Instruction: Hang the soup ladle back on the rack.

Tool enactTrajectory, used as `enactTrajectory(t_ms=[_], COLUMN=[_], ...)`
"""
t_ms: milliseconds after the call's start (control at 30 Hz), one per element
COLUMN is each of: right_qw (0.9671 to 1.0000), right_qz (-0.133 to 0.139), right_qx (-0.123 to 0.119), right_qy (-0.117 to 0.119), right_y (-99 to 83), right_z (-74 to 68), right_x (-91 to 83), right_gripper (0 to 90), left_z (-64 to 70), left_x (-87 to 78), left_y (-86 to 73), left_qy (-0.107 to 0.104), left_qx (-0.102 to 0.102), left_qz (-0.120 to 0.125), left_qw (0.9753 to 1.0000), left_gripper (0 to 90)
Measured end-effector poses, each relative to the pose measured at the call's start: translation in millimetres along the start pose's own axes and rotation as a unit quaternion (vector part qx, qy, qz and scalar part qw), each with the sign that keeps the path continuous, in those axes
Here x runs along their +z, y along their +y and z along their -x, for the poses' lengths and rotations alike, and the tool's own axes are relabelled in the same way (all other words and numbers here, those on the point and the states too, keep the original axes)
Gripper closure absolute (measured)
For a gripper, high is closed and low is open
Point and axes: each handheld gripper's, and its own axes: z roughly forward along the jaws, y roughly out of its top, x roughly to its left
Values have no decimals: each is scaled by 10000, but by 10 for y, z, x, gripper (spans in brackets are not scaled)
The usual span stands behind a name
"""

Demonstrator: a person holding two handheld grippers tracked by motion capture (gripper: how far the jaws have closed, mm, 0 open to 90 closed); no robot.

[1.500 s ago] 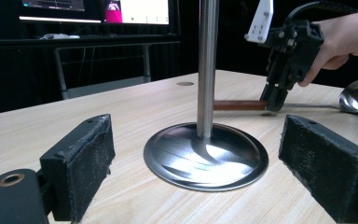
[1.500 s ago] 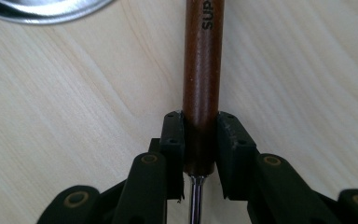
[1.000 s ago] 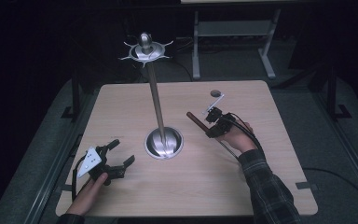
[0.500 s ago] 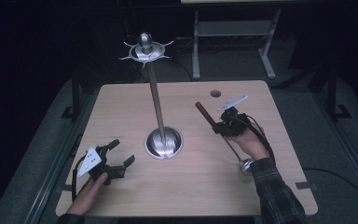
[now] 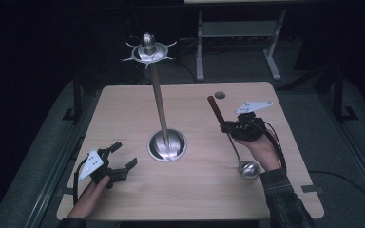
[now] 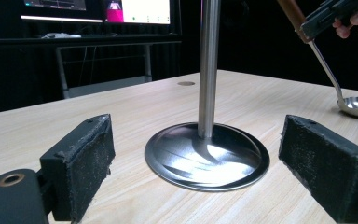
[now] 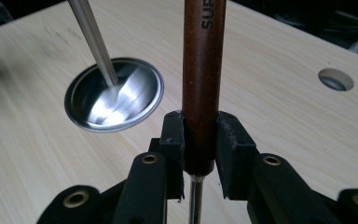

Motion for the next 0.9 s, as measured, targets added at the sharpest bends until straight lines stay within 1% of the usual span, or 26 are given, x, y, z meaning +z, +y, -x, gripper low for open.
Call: enactTrajectory(t_ms=[33, 100, 167, 267, 300, 333, 400, 433, 467, 500, 600, 667, 700, 800, 900], right_qw=[10000, 10000, 9996, 9990, 9990, 9984, 9977, 9977, 9972, 9972, 9961, 9951, 9951, 9932, 9923], right_qz=[0, 97, 279, 451, 451, 559, 663, 663, 738, 738, 877, 972, 972, 1123, 1188], right_qx=[0, 0, 3, -7, -7, -9, -5, -5, -23, -23, -34, -13, -13, 41, 19], right_qy=[0, 9, 53, 46, 46, 72, 113, 113, 115, 115, 131, 195, 195, 300, 361], right_y=[0, -9, -19, -6, -6, -5, -3, -3, 1, 1, 13, 29, 29, 69, 103], right_z=[0, -7, -29, -51, -51, -66, -86, -86, -102, -102, -124, -132, -132, -151, -173], right_x=[0, -23, -56, -103, -103, -128, -154, -154, -171, -171, -190, -202, -202, -200, -198], right_gripper=[737, 737, 737, 737, 737, 737, 738, 738, 738, 738, 738, 738, 738, 738, 738], left_z=[0, 2, 1, 3, 3, 3, 2, 2, 4, 4, 5, 5, 6, 4, 4], left_x=[0, 1, 1, 1, 1, 1, 1, 1, 1, 1, 2, 2, 3, 3, 3], left_y=[0, 0, 0, 0, 0, 0, 0, 0, 0, 0, 0, 0, 0, 1, 2], left_qy=[0, 0, 0, -8, -8, -8, -9, -9, -11, -11, -12, -9, -8, -3, -3], left_qx=[0, -7, -4, 2, 2, 3, -3, -3, -1, -1, 4, -4, -14, 1, 15], left_qz=[0, 0, 1, -1, -1, -2, 1, 1, 1, 1, 6, 7, 14, 4, 2], left_qw=[10000, 10000, 10000, 10000, 10000, 10000, 10000, 10000, 10000, 10000, 10000, 10000, 10000, 10000, 10000], left_gripper=[97, 97, 97, 97, 97, 97, 97, 97, 97, 97, 97, 97, 97, 97, 97])
